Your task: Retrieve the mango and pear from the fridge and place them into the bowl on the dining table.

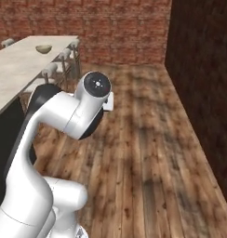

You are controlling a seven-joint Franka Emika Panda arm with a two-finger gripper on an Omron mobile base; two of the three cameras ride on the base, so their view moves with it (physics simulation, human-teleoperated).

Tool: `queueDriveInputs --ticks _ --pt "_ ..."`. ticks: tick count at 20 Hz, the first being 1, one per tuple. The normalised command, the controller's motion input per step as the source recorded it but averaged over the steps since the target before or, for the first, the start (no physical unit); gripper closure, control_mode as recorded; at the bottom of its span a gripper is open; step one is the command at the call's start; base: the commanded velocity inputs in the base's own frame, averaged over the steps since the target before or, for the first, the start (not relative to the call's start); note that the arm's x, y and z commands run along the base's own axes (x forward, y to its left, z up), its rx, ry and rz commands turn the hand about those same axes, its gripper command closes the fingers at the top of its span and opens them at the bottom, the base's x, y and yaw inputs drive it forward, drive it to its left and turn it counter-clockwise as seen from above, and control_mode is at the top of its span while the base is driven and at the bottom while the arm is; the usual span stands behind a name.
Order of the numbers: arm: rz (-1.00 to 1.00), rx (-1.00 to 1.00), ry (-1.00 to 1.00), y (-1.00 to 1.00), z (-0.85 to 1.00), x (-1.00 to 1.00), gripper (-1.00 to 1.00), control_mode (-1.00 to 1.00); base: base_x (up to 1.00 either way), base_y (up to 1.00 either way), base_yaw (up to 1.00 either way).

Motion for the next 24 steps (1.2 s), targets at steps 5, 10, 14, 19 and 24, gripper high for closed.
queueDriveInputs --ticks 5,10,14,19,24 --pt "0.0 0.0 0.0 0.0 0.0 0.0 1.0 1.0 1.0 0.01 0.41" --pt "0.0 0.0 0.0 0.0 0.0 0.0 1.0 1.0 1.0 0.0 0.46" --pt "0.0 0.0 0.0 0.0 0.0 0.0 1.0 1.0 1.0 0.0 0.45" --pt "0.0 0.0 0.0 0.0 0.0 0.0 1.0 1.0 1.0 -0.27 0.35" --pt "0.0 0.0 0.0 0.0 0.0 0.0 1.0 1.0 1.0 -0.45 0.24"
